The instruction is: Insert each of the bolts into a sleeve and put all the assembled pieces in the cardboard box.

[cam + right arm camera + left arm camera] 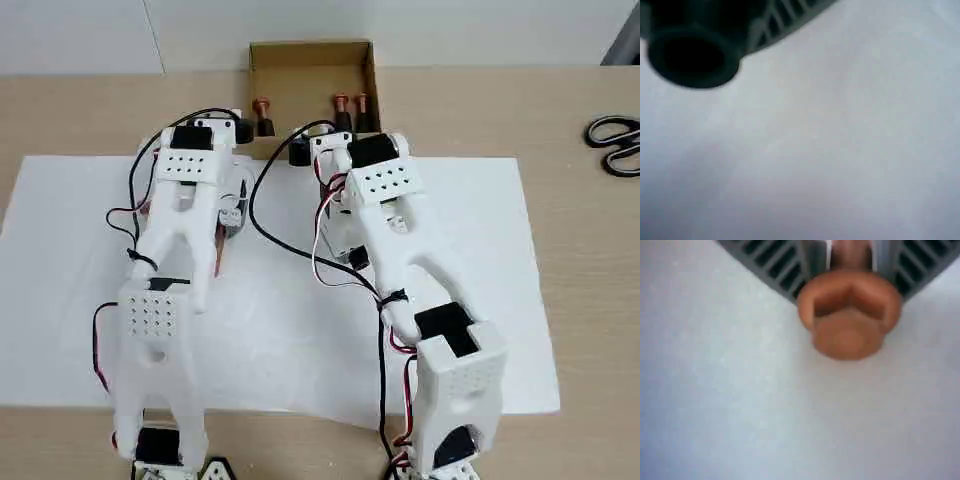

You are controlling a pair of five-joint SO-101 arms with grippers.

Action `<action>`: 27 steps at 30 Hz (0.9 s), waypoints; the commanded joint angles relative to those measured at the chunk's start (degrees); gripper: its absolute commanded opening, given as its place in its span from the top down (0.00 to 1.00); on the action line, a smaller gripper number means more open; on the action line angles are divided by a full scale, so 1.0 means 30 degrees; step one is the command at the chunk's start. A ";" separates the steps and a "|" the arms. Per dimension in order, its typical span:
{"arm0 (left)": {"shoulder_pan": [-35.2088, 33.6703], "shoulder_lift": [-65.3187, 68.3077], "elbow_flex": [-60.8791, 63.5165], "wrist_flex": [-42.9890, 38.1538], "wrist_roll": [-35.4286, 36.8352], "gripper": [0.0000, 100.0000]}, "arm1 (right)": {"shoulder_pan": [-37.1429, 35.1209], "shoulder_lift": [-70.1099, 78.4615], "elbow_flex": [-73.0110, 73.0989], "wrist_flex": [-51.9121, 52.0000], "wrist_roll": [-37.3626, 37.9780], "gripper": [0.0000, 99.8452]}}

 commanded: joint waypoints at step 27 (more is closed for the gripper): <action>0.0059 -0.7648 0.0308 0.0850 0.0147 0.99 | 0.0190 -0.1509 -0.1729 0.0044 0.0000 1.00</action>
